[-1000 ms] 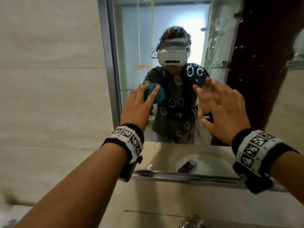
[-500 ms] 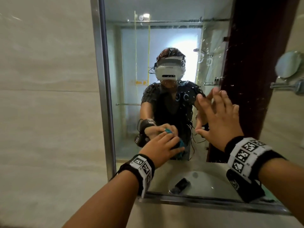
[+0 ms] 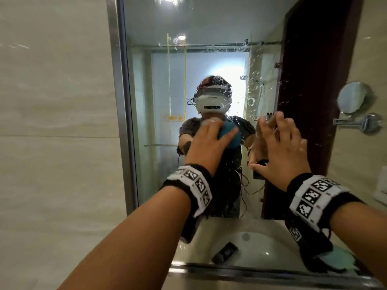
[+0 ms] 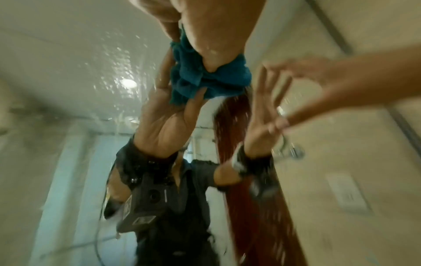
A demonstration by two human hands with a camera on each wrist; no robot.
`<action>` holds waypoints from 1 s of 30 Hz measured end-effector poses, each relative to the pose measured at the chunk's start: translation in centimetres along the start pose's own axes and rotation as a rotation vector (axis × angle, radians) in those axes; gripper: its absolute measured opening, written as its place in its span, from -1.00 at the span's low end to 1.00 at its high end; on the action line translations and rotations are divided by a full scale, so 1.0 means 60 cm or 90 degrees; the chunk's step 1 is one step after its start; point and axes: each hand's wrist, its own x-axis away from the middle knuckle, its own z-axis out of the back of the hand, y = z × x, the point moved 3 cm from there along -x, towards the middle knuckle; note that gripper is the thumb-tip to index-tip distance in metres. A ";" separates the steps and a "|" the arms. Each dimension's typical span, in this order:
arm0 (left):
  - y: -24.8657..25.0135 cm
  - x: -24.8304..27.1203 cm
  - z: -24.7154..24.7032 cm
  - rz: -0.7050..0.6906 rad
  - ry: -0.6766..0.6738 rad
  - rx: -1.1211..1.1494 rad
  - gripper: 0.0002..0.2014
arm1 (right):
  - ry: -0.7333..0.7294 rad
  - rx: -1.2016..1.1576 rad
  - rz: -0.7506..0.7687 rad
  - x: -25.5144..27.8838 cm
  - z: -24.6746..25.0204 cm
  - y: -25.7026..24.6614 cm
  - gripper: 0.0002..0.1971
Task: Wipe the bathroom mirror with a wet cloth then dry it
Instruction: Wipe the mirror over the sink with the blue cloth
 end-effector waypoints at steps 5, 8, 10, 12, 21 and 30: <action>0.026 0.046 -0.038 -0.259 -0.121 -0.123 -0.30 | -0.004 -0.003 0.010 -0.001 -0.005 0.002 0.20; 0.019 0.023 -0.020 -0.185 -0.116 -0.113 -0.33 | -0.006 -0.009 0.014 -0.001 -0.005 0.002 0.20; 0.006 -0.007 0.012 -0.036 -0.048 -0.020 -0.41 | -0.009 -0.008 0.015 -0.001 -0.006 0.003 0.21; -0.014 -0.038 0.039 0.093 0.026 0.025 -0.43 | -0.011 0.000 0.015 -0.002 -0.006 0.003 0.22; 0.004 -0.061 0.028 0.056 0.068 0.071 -0.44 | 0.002 0.008 0.026 0.000 -0.013 0.005 0.20; 0.047 0.098 -0.088 -0.197 -0.038 -0.109 -0.46 | 0.109 0.023 0.091 0.099 -0.104 -0.003 -0.08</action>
